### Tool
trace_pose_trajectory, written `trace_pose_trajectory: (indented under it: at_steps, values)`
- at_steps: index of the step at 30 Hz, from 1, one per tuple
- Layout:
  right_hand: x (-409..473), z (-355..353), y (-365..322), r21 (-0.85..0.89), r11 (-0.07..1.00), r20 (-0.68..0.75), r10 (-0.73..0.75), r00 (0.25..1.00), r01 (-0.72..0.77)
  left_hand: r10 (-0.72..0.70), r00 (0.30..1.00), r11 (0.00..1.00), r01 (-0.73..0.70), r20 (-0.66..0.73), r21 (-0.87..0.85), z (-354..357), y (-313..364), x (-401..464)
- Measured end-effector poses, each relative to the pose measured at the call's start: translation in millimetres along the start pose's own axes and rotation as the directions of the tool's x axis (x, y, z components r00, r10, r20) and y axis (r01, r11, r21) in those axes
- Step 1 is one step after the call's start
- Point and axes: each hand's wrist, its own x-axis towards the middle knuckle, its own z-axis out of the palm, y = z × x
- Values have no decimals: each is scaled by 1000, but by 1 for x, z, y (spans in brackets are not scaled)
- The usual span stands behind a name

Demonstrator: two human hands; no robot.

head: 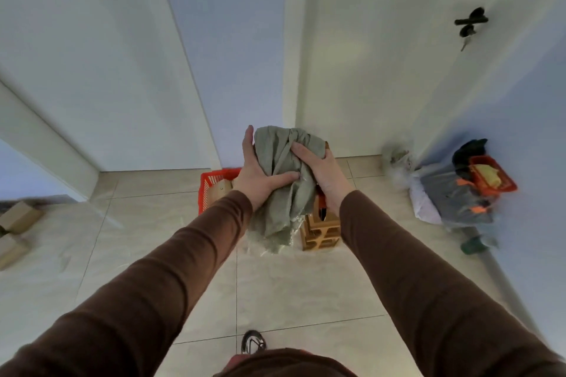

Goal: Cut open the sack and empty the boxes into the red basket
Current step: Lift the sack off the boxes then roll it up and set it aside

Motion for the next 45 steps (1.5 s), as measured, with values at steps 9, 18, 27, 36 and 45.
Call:
trace_pose_trajectory:
  at_steps: [9, 18, 27, 36, 45]
  values:
    - [-63, -122, 19, -127, 972, 30, -195, 980, 197, -143, 989, 983, 137, -39, -124, 109, 18, -21]
    - [-113, -239, 24, 235, 962, -214, -87, 973, 138, -117, 975, 982, 142, 188, -125, 237, 10, -75]
    - [-141, -308, 2, 442, 889, -154, 205, 967, -119, -56, 917, 993, 93, 394, -77, 315, -3, -69]
    - [-95, -393, 5, -171, 978, -654, -19, 757, -123, -142, 915, 989, 143, 377, 25, 397, -15, 10]
    - [-51, -444, 4, -486, 865, -686, -287, 669, -127, -23, 941, 932, -102, 337, 348, 496, 3, 70]
